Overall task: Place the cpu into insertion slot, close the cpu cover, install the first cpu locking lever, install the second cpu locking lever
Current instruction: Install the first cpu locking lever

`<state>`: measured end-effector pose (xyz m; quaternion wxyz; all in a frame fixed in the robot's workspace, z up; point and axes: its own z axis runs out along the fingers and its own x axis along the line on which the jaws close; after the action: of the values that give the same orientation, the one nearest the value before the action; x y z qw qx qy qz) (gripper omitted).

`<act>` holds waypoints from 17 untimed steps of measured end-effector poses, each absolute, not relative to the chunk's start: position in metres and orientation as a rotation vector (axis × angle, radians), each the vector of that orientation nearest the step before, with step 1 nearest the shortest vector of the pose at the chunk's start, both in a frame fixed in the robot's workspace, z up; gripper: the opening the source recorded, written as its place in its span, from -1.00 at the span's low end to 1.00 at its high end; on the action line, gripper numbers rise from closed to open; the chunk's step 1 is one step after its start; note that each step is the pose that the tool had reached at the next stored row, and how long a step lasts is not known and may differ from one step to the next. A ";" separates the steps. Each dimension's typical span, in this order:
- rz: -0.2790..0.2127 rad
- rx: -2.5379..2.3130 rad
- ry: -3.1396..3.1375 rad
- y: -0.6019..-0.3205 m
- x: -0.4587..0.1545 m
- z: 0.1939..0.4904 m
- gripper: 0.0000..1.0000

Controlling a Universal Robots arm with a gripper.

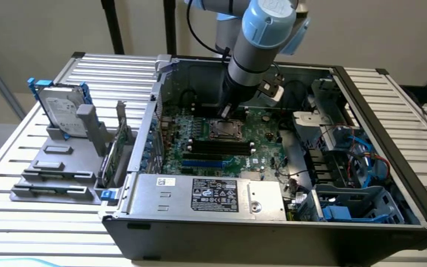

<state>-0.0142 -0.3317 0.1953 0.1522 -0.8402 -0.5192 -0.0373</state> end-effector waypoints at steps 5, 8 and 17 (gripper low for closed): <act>-0.106 -2.404 -1.499 -0.332 -0.013 0.194 -0.79; -0.105 -2.398 -1.506 -0.332 -0.012 0.193 -0.79; -0.116 -2.357 -1.531 -0.332 -0.012 0.192 -0.79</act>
<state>-0.0123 -0.3316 0.1919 0.1636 -0.8266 -0.5369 -0.0406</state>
